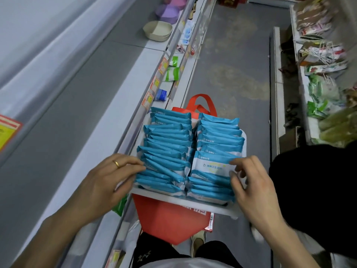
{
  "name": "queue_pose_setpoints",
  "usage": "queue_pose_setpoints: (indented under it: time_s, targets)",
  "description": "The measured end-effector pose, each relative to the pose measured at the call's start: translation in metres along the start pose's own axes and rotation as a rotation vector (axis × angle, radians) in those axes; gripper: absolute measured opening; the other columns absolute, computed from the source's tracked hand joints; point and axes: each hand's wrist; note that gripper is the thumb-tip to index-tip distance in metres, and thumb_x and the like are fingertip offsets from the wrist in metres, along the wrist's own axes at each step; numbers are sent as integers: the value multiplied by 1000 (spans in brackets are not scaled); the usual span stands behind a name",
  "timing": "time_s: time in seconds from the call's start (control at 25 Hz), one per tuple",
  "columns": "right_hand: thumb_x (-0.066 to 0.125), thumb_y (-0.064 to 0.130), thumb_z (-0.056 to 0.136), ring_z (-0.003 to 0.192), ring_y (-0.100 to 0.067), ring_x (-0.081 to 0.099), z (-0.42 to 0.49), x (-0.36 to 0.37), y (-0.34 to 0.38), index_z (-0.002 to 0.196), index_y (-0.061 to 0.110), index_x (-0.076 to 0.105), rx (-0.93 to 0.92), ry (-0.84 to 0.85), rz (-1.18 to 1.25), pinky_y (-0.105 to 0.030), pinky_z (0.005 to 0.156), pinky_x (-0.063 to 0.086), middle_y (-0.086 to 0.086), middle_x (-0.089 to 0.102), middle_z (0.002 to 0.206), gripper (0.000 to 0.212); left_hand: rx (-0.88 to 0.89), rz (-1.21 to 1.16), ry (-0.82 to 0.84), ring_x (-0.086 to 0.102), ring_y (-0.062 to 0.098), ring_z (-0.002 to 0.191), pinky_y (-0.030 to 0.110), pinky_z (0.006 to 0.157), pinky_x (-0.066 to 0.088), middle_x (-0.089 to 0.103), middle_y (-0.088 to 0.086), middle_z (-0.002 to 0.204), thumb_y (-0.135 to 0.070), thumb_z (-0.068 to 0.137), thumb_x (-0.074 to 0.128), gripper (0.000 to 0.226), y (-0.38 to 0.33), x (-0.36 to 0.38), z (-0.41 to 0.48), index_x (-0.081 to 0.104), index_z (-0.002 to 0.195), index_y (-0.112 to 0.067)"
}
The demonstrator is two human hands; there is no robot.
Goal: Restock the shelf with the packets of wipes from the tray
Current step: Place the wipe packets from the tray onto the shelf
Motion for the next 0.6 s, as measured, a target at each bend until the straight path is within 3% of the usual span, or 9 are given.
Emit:
queue_pose_setpoints:
  time_s: [0.12, 0.24, 0.44, 0.6]
  targets:
    - [65, 8, 91, 87, -9, 53, 9, 10, 18, 111, 23, 59, -57, 57, 32, -22, 72, 41, 12, 47, 95, 25, 71, 48, 52, 59, 14, 113, 33, 95, 51, 64, -4, 123, -30, 101, 58, 28, -13, 6, -4, 71, 122, -17]
    - [65, 6, 91, 85, -9, 52, 17, 21, 27, 112, 21, 61, -105, 92, 33, -24, 70, 41, 11, 48, 95, 26, 106, 94, 88, 60, 17, 111, 35, 94, 50, 63, -2, 124, -27, 100, 61, 26, -18, 13, -10, 69, 124, -17]
    - [65, 6, 93, 86, -8, 55, 25, 33, 36, 116, 21, 63, -165, 126, 63, -18, 72, 41, 13, 49, 98, 27, 167, 142, 139, 59, 16, 102, 33, 85, 50, 63, -2, 117, -3, 91, 66, 27, -28, 15, -6, 66, 113, -18]
    - [63, 6, 93, 86, -8, 55, 32, 38, 45, 116, 23, 64, -228, 179, 94, -20, 74, 45, 15, 51, 100, 29, 259, 250, 278, 56, 15, 110, 31, 91, 46, 59, -3, 129, -5, 91, 59, 32, -30, 15, 0, 60, 115, -27]
Point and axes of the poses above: each hand's wrist, its own z-axis towards the middle knuckle, its own x-axis out of the palm, y = z × x
